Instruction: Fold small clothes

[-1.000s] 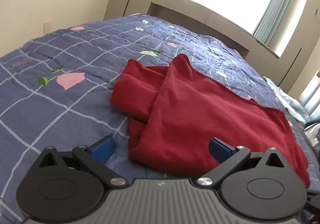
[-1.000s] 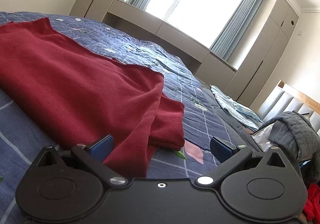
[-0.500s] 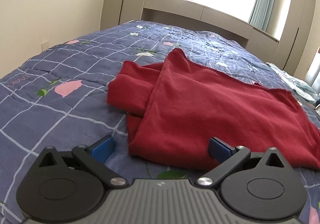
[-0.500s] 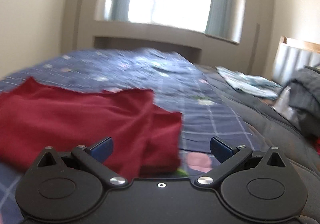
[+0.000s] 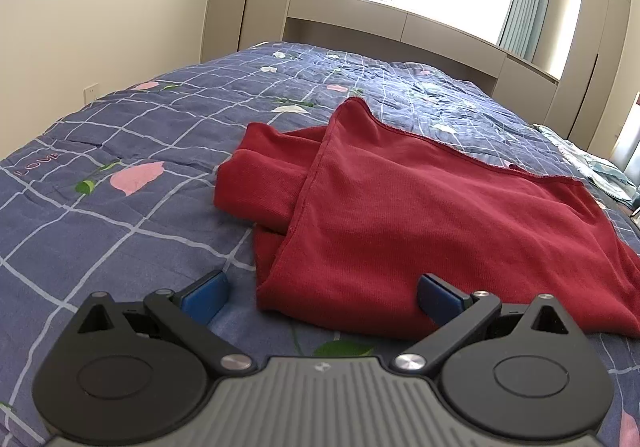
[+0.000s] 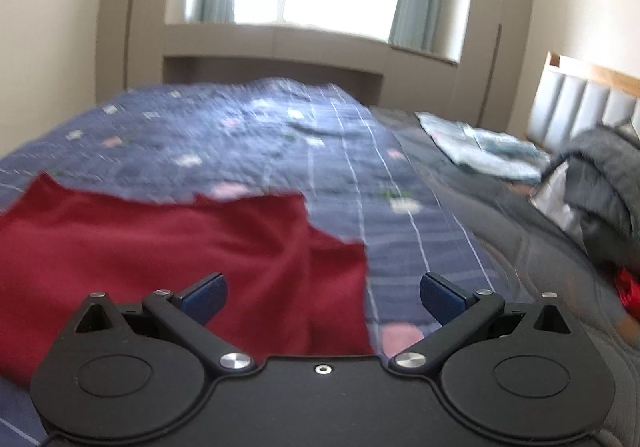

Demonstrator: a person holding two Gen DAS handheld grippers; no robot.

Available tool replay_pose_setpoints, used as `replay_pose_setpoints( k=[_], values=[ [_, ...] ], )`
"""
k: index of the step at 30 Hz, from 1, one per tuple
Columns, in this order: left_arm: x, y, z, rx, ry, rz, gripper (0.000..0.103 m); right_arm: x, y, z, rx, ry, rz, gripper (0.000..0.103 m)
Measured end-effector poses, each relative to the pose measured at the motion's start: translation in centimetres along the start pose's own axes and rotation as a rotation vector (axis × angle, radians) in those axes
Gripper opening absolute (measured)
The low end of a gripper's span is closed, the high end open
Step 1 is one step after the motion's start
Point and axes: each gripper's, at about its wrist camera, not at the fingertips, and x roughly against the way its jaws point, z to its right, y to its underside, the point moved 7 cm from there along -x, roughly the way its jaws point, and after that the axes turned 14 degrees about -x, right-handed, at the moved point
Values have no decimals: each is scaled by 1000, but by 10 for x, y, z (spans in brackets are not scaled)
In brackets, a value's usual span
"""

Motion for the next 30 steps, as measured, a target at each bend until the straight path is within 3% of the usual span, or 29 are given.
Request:
replay_pose_setpoints(
  k=[8, 18, 23, 30],
  values=[
    [0, 0, 0, 1, 1, 0, 103, 20, -16, -45, -10, -119, 29, 102],
    [1, 0, -1, 12, 8, 6, 103, 11, 8, -90, -3, -202, -45, 102],
    [0, -1, 0, 6, -1, -12, 103, -1, 34, -108, 91, -226, -65, 102],
    [-3, -6, 3, 12, -35, -84, 103, -13, 67, -127, 311, -202, 15, 102]
  ],
)
